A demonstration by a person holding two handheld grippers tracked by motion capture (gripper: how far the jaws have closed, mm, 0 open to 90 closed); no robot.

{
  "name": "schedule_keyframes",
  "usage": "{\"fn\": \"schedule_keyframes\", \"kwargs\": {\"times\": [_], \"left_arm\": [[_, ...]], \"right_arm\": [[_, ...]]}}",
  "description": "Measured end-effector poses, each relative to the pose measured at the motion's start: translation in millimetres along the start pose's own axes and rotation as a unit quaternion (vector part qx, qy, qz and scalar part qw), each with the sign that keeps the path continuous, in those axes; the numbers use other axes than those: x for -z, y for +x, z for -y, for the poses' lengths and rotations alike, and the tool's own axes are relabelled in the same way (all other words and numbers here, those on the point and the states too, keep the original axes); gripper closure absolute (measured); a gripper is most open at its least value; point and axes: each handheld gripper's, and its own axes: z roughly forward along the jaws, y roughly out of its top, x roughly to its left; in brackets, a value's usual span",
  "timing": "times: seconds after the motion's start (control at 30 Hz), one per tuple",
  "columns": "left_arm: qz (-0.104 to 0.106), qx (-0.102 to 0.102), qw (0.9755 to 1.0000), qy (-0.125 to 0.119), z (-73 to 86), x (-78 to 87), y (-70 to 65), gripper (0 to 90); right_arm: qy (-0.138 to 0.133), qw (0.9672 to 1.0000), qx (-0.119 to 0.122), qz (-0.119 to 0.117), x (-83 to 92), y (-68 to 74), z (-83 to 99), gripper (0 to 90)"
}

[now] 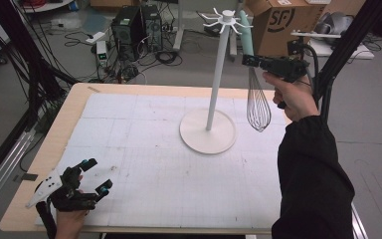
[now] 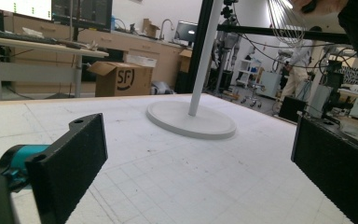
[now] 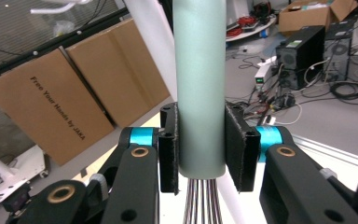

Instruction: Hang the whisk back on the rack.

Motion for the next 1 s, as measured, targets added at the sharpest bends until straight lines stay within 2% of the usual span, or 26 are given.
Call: {"fn": "schedule_keyframes", "kwargs": {"times": [0.23,0.37,0.43,0.53,0.67,0.9,0.93,1.0], "left_arm": [[0.000,-0.003,1.0000,-0.001,-0.6,1.1,-1.3,4.0],[-0.002,-0.003,1.0000,-0.003,-0.9,2.8,-1.2,4.0],[-0.003,-0.003,1.0000,-0.005,-1.2,3.4,-1.4,4.0],[-0.004,-0.001,1.0000,-0.009,-1.1,3.8,-1.5,4.0],[-0.003,-0.001,1.0000,-0.007,-1.0,3.6,-1.3,4.0],[0.003,-0.004,1.0000,-0.008,-1.8,2.1,-4.1,4.0],[0.002,-0.003,1.0000,-0.007,-1.8,1.6,-4.5,4.0],[0.003,-0.005,1.0000,-0.006,-1.6,0.3,-4.6,4.0]], "right_arm": [[0.000,1.0000,-0.002,-0.001,-4.7,-2.0,10.7,68.3],[0.004,1.0000,0.006,-0.002,-9.1,-0.9,11.6,68.2],[0.004,1.0000,0.001,-0.001,-9.8,0.3,11.6,67.9],[-0.008,0.9998,-0.019,0.001,-10.7,-3.4,13.7,49.6],[-0.015,0.9995,-0.027,0.006,-4.7,-4.8,19.6,39.8],[-0.028,0.9992,-0.026,0.013,9.8,-10.2,41.9,31.9],[-0.035,0.9991,-0.019,0.016,14.8,-11.1,51.5,30.1],[-0.038,0.9990,-0.016,0.014,17.1,-11.2,56.0,28.1]]}}
